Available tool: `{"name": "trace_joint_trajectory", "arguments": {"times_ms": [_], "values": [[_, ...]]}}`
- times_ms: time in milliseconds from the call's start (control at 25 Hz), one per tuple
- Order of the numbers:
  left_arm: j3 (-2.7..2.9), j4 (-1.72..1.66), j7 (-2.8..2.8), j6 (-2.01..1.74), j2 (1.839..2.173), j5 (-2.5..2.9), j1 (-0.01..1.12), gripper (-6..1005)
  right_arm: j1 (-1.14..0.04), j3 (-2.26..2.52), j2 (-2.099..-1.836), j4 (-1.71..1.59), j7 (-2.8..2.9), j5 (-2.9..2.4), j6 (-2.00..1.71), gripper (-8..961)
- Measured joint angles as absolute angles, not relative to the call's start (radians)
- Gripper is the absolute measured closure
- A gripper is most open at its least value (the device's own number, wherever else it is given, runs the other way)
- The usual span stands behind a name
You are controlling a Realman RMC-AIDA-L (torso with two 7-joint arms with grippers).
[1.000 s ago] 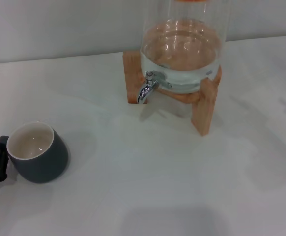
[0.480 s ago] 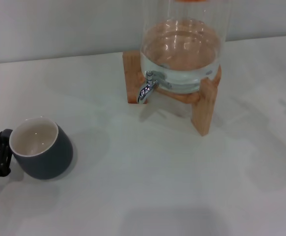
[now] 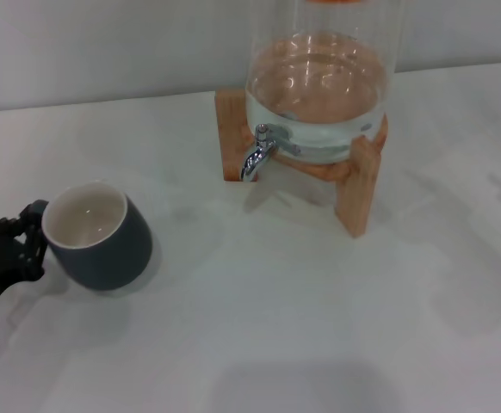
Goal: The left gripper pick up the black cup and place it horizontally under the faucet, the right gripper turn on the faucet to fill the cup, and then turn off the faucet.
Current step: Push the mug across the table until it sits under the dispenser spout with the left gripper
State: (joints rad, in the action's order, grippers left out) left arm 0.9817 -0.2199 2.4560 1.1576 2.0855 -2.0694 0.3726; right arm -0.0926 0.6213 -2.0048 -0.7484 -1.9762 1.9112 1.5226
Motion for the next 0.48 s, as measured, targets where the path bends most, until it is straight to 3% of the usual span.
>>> {"name": "trace_joint_trajectory", "arguments": {"times_ms": [480], "values": [[0.989, -0.146, 2.456, 1.111, 2.086, -2.066, 0.487, 887, -0.096, 0.621, -2.005, -0.748, -1.980, 1.911, 1.551, 211]]}}
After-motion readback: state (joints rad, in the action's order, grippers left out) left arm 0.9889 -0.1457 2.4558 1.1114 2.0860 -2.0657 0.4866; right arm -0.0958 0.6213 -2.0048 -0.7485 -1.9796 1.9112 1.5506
